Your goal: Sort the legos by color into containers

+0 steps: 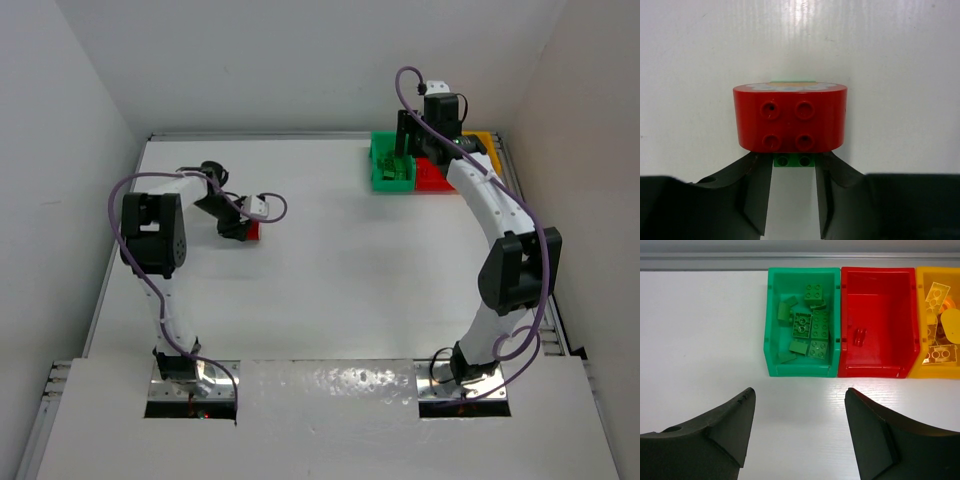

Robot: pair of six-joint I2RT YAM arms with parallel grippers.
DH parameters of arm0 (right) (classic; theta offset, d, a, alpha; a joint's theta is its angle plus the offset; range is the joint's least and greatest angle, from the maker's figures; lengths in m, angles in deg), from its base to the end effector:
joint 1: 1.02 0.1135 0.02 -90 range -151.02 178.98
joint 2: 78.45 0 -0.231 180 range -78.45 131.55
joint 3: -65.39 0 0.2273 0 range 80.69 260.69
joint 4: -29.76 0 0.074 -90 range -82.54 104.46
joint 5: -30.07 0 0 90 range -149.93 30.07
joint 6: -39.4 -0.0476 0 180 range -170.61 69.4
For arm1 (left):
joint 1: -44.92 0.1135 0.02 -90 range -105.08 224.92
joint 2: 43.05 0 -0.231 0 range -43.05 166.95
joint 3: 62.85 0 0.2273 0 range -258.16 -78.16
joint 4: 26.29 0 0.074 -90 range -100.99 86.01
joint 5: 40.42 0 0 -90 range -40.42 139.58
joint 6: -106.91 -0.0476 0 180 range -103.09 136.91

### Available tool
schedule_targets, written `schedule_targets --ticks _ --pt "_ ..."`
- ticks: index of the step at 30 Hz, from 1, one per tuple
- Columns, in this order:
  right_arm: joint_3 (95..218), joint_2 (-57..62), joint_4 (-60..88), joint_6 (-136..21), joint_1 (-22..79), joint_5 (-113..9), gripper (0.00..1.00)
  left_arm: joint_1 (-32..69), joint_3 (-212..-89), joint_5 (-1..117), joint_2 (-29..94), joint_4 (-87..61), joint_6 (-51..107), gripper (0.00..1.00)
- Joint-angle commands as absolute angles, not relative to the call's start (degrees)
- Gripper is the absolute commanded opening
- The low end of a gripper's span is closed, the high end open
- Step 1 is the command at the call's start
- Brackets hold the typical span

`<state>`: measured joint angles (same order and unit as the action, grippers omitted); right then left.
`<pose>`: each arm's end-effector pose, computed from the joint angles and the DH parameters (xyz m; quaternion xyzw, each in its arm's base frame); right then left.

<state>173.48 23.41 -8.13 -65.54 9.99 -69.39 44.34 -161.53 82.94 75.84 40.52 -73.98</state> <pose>0.3906 0.0680 0.3008 0.0700 0.8683 0.0389 0.4895 0.3505 -0.0297 0.1236 0.6910 0.6630 -0.1847 0.2210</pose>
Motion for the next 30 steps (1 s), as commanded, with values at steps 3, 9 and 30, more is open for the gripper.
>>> schedule_targets --ticks 3,9,30 --pt "174.12 20.69 -7.68 -65.28 10.06 -70.04 0.7 43.34 -161.57 82.71 76.13 44.3 -77.22 0.2" --pt "171.75 18.67 -9.27 -67.39 11.8 -68.28 0.67 43.51 -160.25 86.66 72.44 43.6 -71.17 0.07" --pt "152.58 11.9 19.12 -71.7 42.22 -55.71 0.65 36.04 -163.23 85.53 56.97 24.7 -6.22 0.0"
